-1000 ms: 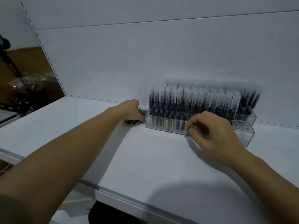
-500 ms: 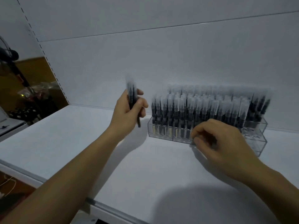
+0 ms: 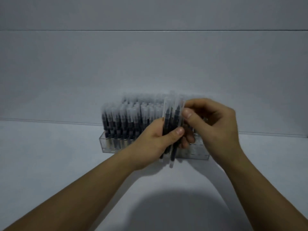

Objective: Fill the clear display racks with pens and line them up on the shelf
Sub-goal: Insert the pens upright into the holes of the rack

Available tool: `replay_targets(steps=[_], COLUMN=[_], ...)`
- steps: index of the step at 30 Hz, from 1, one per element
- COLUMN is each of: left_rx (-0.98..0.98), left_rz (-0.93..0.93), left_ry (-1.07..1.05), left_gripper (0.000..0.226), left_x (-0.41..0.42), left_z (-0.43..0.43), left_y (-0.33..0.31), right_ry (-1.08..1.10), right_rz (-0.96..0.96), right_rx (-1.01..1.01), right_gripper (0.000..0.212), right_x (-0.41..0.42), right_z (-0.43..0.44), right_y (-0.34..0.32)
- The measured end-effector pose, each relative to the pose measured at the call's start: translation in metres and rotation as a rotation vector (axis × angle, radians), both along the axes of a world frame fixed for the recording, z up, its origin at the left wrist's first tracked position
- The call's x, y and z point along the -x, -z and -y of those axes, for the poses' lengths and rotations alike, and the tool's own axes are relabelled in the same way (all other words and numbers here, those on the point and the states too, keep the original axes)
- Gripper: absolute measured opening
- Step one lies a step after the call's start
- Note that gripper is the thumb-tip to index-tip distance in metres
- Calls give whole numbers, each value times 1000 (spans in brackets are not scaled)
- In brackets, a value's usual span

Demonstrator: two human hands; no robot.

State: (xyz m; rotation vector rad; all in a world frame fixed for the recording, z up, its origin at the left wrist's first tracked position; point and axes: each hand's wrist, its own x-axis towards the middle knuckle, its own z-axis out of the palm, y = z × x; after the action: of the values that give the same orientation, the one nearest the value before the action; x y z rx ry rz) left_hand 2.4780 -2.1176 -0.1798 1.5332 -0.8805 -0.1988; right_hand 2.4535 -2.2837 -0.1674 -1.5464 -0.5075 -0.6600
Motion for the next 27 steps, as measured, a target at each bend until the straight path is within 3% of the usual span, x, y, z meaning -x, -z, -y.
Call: replay_targets(steps=[8, 14, 16, 19, 22, 27], left_rx=[48, 98, 114, 159, 180, 129], left_rz=[-90, -79, -54, -67, -64, -39], left_ry=[1, -40, -38, -44, -34, -48], left_gripper=[21, 20, 27, 57, 60, 39], left_x=[-1, -3, 0, 4, 4, 3], left_z=[3, -7, -8, -8, -10, -14], left_y=[12, 21, 22, 21, 20, 16], right_ry=[106, 217, 187, 87, 44, 29], right_rz=[-29, 49, 37, -24, -42, -52], right_rx=[133, 365, 385, 386, 427, 146], right_gripper=[10, 10, 13, 13, 11, 8], right_x=[-8, -10, -9, -11, -12, -12], right_z=[9, 11, 11, 12, 12, 17], right_y=[5, 9, 9, 11, 11, 4])
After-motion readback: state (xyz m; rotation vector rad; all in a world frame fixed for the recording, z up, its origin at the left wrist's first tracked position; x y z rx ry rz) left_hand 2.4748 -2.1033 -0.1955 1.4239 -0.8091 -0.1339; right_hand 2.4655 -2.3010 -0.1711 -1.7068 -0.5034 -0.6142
